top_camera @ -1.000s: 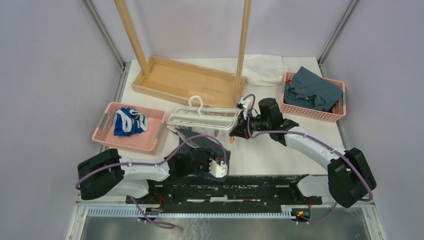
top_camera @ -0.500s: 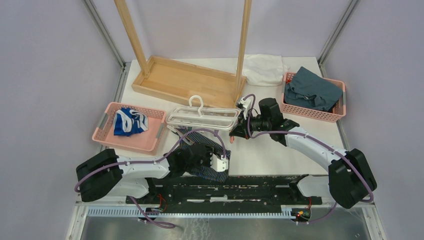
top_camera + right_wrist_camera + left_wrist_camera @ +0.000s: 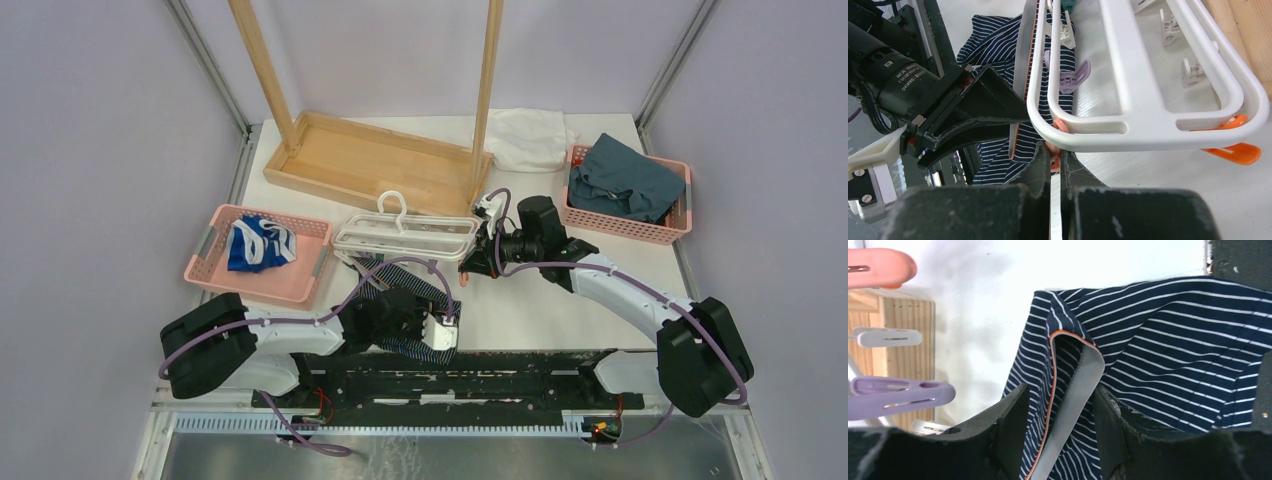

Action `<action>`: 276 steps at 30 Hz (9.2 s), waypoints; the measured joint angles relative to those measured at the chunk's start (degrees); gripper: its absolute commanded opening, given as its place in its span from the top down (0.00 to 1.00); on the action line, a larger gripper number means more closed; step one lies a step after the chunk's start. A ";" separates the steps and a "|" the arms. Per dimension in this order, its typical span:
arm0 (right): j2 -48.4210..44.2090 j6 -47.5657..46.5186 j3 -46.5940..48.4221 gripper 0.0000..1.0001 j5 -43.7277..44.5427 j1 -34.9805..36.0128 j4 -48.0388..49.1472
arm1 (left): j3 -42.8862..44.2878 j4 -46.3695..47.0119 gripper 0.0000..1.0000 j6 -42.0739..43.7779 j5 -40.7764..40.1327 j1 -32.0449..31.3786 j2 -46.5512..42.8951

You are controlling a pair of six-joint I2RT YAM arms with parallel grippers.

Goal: Clip the underwear to the hanger

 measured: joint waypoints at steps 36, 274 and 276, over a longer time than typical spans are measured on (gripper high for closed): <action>-6.71 4.24 -3.08 0.99 -0.11 0.26 1.62 | 5.29 -3.72 0.96 -6.67 9.88 0.94 -5.53; -13.29 2.64 -8.33 0.99 16.55 5.99 -4.15 | -10.51 16.98 0.93 -17.38 -14.64 -18.75 -1.14; -13.29 2.62 -8.33 0.99 16.55 5.99 -4.15 | -9.51 15.45 0.97 -17.14 -14.60 -18.75 -1.86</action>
